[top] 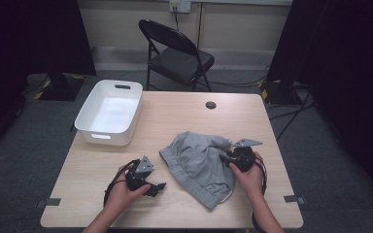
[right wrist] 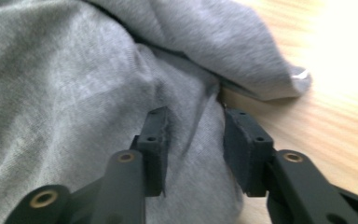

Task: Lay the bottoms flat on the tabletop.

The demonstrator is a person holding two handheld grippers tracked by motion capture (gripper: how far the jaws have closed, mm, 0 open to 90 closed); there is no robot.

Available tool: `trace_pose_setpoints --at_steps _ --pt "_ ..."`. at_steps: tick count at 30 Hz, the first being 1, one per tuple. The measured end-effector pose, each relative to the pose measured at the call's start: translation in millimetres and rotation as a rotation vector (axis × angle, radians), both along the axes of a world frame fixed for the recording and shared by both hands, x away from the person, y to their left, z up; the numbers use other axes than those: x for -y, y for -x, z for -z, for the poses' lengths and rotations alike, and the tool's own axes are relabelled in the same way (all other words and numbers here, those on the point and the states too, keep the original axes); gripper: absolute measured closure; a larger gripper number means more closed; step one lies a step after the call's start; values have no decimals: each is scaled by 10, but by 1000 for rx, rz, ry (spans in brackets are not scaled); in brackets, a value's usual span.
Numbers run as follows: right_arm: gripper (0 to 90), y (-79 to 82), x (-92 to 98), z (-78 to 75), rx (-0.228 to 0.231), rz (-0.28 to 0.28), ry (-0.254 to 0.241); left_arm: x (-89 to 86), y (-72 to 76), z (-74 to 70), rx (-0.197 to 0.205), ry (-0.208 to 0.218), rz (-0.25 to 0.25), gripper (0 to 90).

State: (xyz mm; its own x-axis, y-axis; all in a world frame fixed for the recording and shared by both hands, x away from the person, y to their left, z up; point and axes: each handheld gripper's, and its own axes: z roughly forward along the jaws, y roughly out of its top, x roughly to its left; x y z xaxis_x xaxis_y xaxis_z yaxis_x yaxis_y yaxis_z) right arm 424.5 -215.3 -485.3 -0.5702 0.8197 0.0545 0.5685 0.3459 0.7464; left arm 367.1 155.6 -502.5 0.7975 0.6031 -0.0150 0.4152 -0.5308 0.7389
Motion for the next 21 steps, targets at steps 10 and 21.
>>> trace_pose_setpoints --at_steps 10,21 --pt "737 225 1 33 -49 -60 9 2 4 0 1 -1 -2 136" --pt "612 544 14 -72 -48 -101 -37 3 6 0 1 -1 -5 136"
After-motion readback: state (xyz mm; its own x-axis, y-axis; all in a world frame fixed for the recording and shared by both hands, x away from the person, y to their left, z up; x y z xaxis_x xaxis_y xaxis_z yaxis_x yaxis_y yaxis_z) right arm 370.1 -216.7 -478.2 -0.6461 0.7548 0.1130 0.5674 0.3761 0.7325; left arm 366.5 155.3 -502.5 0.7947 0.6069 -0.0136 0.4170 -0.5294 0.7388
